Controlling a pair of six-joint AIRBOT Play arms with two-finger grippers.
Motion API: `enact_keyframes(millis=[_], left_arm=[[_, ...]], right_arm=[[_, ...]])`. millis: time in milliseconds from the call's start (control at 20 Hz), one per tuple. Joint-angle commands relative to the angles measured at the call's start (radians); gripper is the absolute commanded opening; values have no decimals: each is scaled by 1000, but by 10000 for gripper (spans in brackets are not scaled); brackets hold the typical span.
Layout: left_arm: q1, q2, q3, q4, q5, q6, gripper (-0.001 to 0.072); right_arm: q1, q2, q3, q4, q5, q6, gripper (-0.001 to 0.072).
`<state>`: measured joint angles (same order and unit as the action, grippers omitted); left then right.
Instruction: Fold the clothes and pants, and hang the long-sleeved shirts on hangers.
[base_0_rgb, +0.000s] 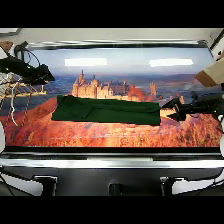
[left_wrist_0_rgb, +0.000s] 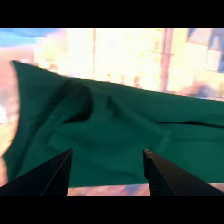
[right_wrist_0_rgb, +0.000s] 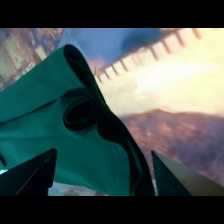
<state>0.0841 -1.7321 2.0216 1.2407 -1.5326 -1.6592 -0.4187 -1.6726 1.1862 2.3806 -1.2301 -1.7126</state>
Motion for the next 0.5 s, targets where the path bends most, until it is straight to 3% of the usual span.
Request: enact_keyframes(millis=[0, 150, 250, 350, 400, 450], left_arm=[[-22, 54, 16, 104, -47, -19, 519], [-25, 53, 16, 103, -58, -34, 519], [-25, 53, 14, 103, -57, -37, 519], [-25, 53, 7, 103, -57, -36, 518], [-25, 53, -3, 103, -56, -36, 517], [-26, 52, -15, 102, -55, -36, 514]], right_arm=[[60, -68, 2, 62, 19, -55, 689], [123, -79, 2, 33, 121, -20, 669], [157, -79, 2, -34, 177, 22, 618], [185, -79, 2, -82, 202, 40, 468], [196, -79, 2, -85, 205, 38, 306], [208, -75, 2, -85, 203, 33, 92]])
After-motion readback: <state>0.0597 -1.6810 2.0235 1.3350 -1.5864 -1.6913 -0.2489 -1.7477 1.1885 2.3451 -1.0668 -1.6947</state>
